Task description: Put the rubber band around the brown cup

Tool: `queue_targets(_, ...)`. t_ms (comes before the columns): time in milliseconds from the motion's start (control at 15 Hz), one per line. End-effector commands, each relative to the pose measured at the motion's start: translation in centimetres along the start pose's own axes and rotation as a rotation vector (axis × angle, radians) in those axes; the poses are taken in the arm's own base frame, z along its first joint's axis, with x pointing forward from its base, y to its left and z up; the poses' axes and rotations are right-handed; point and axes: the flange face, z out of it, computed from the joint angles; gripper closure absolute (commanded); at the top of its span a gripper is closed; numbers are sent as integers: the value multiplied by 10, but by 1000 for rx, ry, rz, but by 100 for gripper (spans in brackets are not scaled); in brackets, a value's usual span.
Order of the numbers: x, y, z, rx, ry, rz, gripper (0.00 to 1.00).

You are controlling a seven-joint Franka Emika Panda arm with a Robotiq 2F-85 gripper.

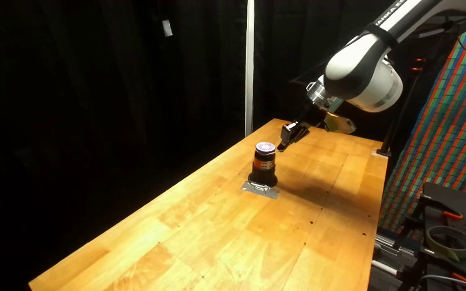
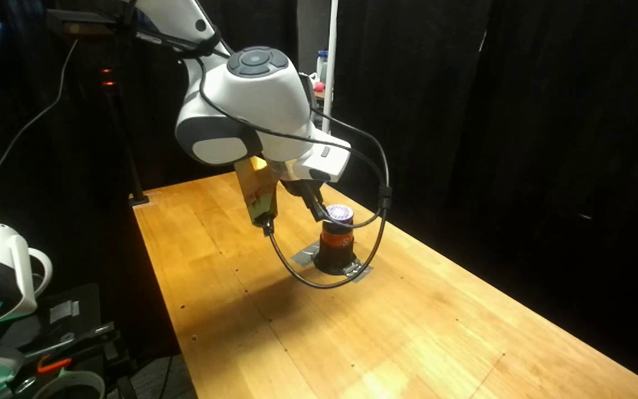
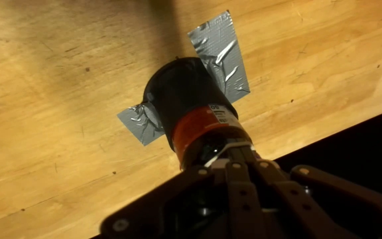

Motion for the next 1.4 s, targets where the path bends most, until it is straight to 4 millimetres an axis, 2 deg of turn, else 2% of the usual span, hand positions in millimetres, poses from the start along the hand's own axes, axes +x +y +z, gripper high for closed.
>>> queue_targets(0, -4, -14, -18, 45, 70, -25, 99)
queue_targets(267, -4, -14, -25, 92, 91, -32, 99)
queue_targets(800, -14, 18, -32, 116, 107, -48, 99)
queue_targets(1133, -28, 36, -36, 128, 119, -59, 99)
queue_targets(1200, -35, 41, -35, 120, 105, -60, 94)
queue_targets(1267, -47, 47, -30, 120, 69, -39, 73)
queue_targets(1333, -33, 42, -24, 122, 88, -37, 68)
